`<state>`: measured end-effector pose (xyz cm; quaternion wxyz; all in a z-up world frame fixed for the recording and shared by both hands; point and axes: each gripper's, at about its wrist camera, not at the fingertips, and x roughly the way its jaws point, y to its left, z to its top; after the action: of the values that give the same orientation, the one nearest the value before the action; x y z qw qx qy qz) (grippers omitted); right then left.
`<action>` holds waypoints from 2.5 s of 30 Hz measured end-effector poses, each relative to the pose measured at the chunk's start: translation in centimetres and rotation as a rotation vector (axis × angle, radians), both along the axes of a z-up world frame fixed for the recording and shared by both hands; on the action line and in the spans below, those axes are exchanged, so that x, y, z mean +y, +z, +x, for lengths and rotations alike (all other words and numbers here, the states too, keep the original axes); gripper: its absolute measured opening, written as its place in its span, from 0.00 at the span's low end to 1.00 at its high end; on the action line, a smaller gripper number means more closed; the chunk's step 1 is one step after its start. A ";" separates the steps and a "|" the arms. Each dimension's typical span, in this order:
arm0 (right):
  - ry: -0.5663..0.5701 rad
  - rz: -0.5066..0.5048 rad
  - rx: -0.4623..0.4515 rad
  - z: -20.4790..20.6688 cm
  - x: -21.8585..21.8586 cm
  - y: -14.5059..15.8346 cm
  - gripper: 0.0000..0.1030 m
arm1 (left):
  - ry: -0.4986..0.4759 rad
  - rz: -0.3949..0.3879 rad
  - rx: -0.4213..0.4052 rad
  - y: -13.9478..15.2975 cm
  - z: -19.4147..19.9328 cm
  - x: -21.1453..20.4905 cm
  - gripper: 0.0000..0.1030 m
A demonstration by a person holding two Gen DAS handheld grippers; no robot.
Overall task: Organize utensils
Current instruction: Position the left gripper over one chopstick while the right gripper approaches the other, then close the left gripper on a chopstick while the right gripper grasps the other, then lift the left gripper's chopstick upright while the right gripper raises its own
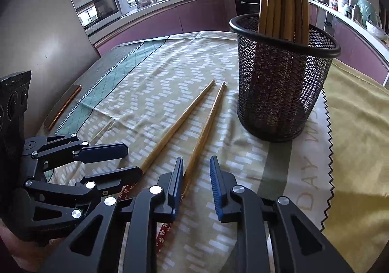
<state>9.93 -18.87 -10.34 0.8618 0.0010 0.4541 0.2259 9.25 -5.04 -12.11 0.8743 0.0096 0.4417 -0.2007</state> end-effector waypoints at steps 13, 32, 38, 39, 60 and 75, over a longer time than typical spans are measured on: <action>-0.002 -0.042 0.003 2.3 0.8 -0.1 0.20 | -0.036 0.054 -0.016 0.0 2.9 -1.5 0.35; -0.036 -0.037 0.004 3.5 0.6 -0.5 0.09 | -0.023 0.070 -0.005 -0.6 5.7 -2.6 0.11; -0.051 -0.009 0.010 3.4 0.0 -0.6 0.06 | 0.002 0.051 0.000 -0.6 5.6 -2.4 0.09; -0.052 -0.005 0.011 3.4 0.0 -0.6 0.06 | 0.006 0.048 0.001 -0.6 5.6 -2.4 0.09; -0.024 0.079 -0.045 0.7 -2.2 2.1 0.05 | 0.020 -0.006 -0.026 1.6 3.9 -1.1 0.07; -0.015 0.134 -0.133 -1.0 -3.6 5.0 0.05 | -0.015 -0.081 -0.090 5.5 1.9 -0.2 0.07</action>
<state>8.98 -22.47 -5.33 0.8897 0.0469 0.3797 0.2490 11.13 -5.20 -6.62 0.8915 -0.0135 0.3935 -0.2242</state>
